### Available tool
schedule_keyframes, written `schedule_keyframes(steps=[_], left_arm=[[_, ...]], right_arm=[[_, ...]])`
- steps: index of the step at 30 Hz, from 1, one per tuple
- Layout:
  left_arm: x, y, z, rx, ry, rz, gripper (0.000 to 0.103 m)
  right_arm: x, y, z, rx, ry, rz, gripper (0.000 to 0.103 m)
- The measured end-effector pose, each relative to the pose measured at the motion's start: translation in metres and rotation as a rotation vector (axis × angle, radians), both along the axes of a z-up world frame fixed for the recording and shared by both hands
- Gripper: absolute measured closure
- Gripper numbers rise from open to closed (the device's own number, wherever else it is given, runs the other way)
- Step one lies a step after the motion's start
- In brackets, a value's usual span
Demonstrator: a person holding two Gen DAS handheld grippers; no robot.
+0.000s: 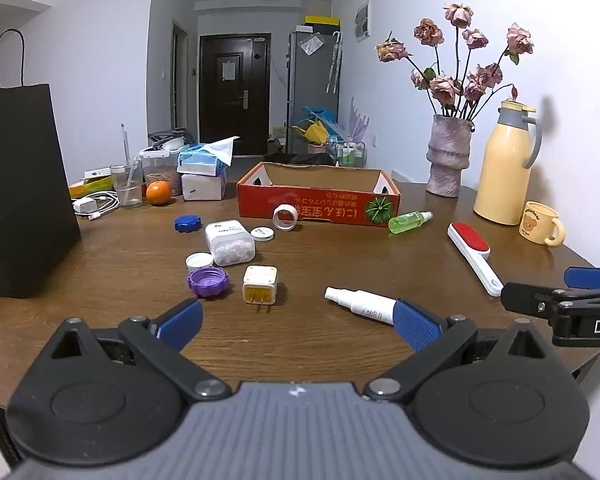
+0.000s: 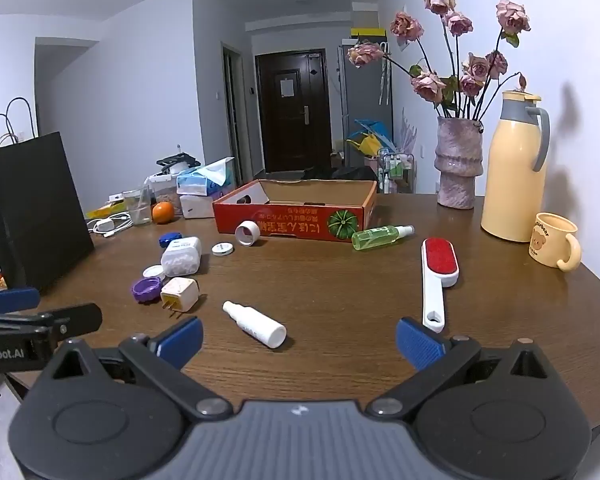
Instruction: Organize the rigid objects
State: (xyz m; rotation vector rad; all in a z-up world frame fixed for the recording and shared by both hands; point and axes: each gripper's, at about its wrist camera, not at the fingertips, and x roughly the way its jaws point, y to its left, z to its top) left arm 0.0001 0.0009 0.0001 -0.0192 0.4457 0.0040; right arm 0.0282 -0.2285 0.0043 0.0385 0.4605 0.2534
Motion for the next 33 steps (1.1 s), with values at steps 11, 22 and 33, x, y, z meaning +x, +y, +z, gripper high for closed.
schedule_keyframes(steps=[11,22,33], left_arm=[[0.0015,0.0044,-0.0009,0.000,0.010,0.000,0.000],[0.0018,0.0009,-0.0008,0.002,0.006,0.004,0.000],[0.0012,0.0002,-0.0005,0.002,0.004,0.005,0.000]], right_arm=[[-0.0030,0.0000,0.0039,-0.013,0.003,-0.003,0.000],[-0.0025,-0.0002,0.0020,-0.018,0.000,-0.004,0.000],[-0.0066,0.0014,0.0049,-0.027,-0.011,-0.009,0.000]])
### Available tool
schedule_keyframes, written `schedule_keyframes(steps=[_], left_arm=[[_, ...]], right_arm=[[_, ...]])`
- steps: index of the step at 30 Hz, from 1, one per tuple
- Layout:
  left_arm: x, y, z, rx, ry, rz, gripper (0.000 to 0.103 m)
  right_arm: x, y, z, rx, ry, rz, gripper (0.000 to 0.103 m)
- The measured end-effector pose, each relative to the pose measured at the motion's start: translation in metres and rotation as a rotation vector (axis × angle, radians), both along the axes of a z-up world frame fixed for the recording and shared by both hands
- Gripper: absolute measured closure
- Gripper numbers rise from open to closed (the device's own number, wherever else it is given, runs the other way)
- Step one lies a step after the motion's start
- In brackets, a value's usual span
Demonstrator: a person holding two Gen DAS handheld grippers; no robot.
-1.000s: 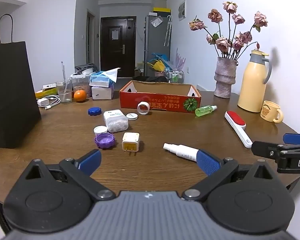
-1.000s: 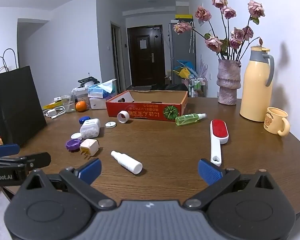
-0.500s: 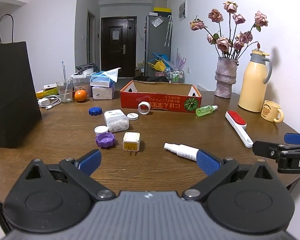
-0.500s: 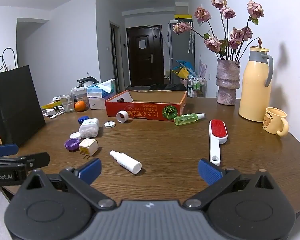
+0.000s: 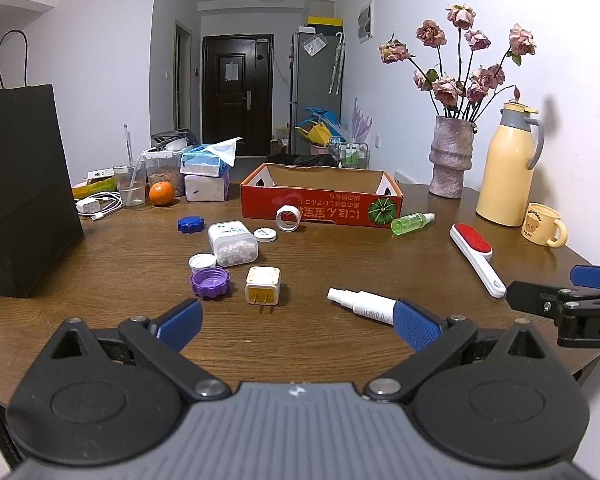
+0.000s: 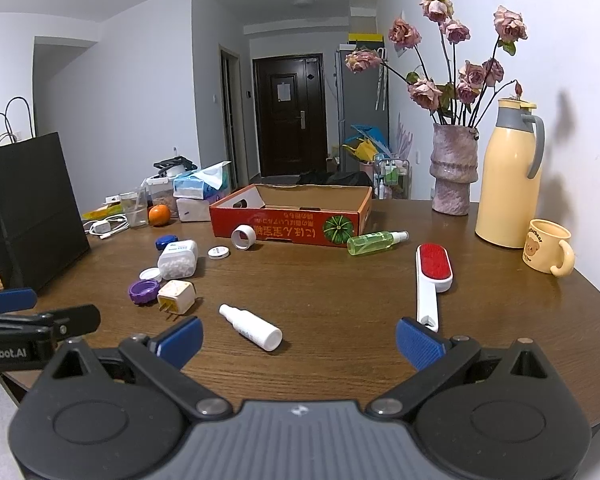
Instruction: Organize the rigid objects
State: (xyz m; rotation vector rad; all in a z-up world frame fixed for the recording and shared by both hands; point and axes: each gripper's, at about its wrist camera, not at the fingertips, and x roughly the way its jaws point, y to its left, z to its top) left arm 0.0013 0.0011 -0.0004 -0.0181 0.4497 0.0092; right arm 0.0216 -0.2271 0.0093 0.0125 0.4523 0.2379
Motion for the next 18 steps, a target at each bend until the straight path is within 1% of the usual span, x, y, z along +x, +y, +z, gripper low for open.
schedule_keyframes(steps=[18], left_arm=[[-0.0011,0.0001,0.0006,0.000,-0.002,-0.001,0.000]], right_arm=[[-0.0020,-0.0009,0.0029,-0.004,-0.008,-0.002,0.000]])
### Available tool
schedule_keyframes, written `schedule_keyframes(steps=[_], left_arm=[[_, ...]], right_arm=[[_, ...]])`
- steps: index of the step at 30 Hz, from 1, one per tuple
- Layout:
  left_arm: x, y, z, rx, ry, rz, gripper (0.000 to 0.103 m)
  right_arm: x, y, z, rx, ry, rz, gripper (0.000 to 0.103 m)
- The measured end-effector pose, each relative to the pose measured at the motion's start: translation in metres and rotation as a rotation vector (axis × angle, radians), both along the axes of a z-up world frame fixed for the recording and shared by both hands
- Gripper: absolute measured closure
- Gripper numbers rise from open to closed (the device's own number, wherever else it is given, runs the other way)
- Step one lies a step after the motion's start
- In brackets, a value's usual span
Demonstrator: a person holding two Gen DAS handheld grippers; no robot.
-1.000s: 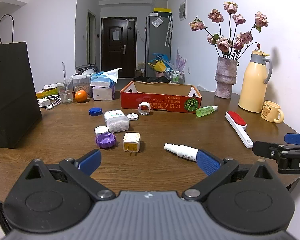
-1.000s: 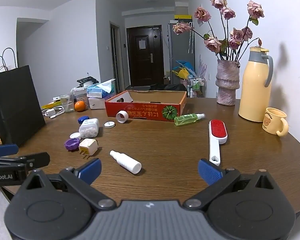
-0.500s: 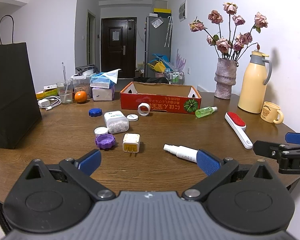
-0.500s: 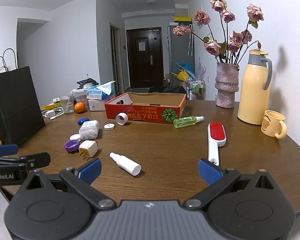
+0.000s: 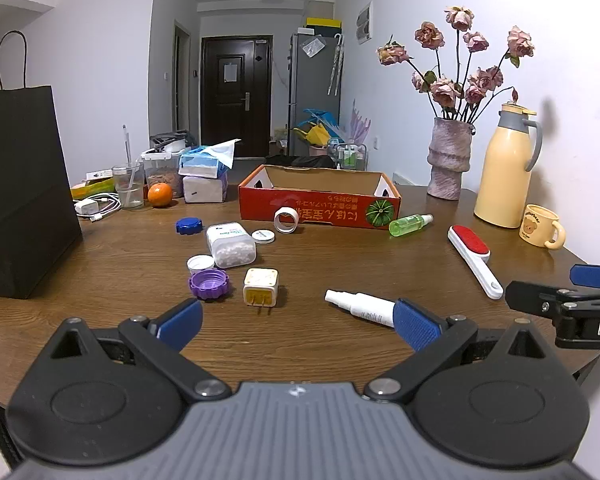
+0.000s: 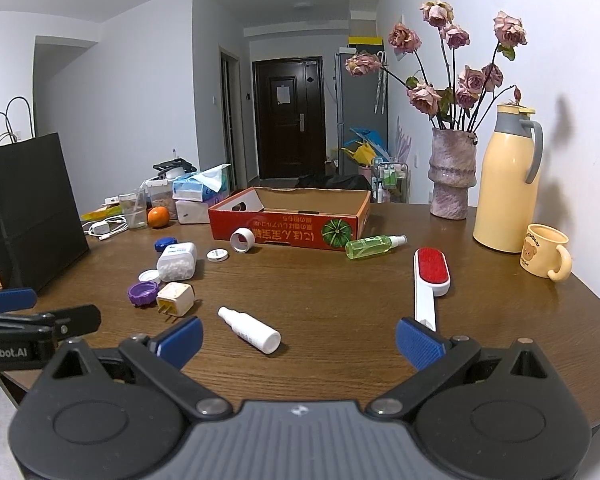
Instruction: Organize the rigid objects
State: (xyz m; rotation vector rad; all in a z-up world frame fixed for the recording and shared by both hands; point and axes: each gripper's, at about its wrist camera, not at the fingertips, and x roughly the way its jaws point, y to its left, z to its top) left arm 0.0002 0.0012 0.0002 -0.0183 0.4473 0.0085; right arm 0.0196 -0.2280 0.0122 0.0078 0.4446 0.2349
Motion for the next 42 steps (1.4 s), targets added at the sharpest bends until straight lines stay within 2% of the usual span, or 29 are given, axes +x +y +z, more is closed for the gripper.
schedule_keyframes(steps=[14,21,42], left_arm=[[0.001,-0.001,0.001,-0.001,-0.003,0.000,0.000],[0.001,-0.009,0.011,0.000,-0.012,-0.003,0.000],[0.000,-0.009,0.011,-0.001,-0.013,-0.002,0.000]], right_arm=[[-0.002,-0.001,0.003,-0.003,-0.011,-0.004,0.000],[-0.005,-0.001,0.003,-0.008,-0.023,-0.012,0.000],[-0.006,-0.001,0.003,-0.011,-0.030,-0.014,0.000]])
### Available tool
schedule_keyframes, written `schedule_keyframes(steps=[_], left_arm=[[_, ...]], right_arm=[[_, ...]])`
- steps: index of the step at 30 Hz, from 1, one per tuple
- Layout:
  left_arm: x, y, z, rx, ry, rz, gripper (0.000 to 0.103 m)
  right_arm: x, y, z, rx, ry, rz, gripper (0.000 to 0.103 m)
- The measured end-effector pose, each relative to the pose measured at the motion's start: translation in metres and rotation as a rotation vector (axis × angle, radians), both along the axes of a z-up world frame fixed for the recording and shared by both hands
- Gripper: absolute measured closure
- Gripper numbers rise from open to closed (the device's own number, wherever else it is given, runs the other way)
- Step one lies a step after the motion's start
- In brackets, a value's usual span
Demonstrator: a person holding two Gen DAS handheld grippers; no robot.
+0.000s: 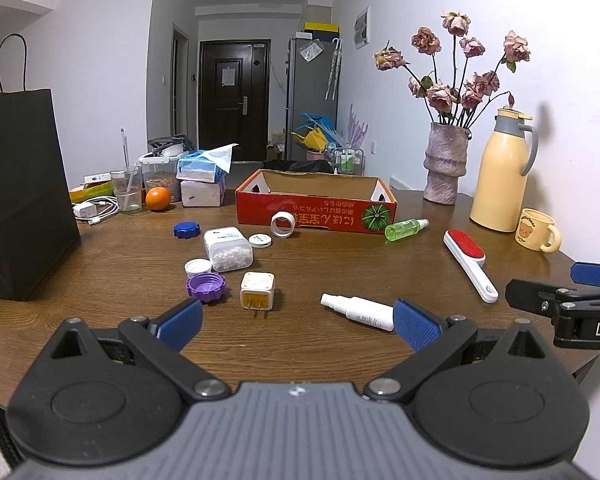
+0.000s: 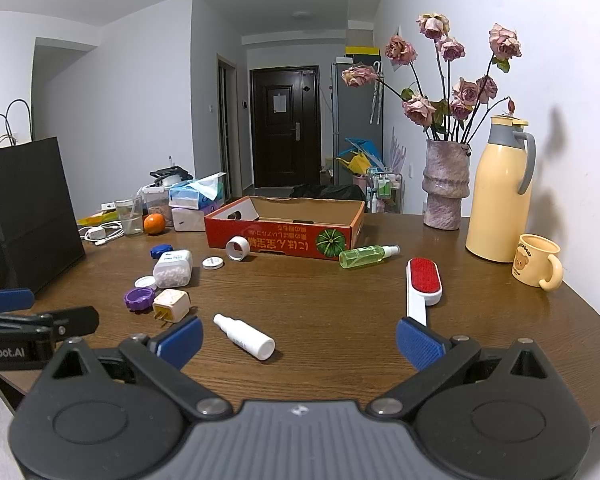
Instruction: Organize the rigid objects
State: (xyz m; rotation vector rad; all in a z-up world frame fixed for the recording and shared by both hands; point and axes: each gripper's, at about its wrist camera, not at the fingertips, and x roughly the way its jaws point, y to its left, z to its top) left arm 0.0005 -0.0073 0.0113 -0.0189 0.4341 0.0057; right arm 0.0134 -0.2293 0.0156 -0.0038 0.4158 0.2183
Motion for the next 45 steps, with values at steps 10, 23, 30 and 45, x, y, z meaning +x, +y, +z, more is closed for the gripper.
schedule_keyframes(steps=[10,23,30,45], left_arm=[[0.008,0.003,-0.003,-0.009,0.012,0.006,0.000],[0.036,0.018,-0.016,-0.028,0.042,0.000,0.000],[0.051,0.024,-0.022,-0.037,0.060,-0.005,0.000],[0.083,0.041,-0.035,-0.055,0.107,0.007,0.000]], right_arm=[[0.007,0.004,-0.003,-0.003,0.009,0.009,0.000],[0.030,0.012,-0.012,-0.014,0.039,0.010,0.000],[0.042,0.019,-0.016,-0.019,0.053,0.012,0.000],[0.076,0.036,-0.026,-0.041,0.111,0.029,0.000]])
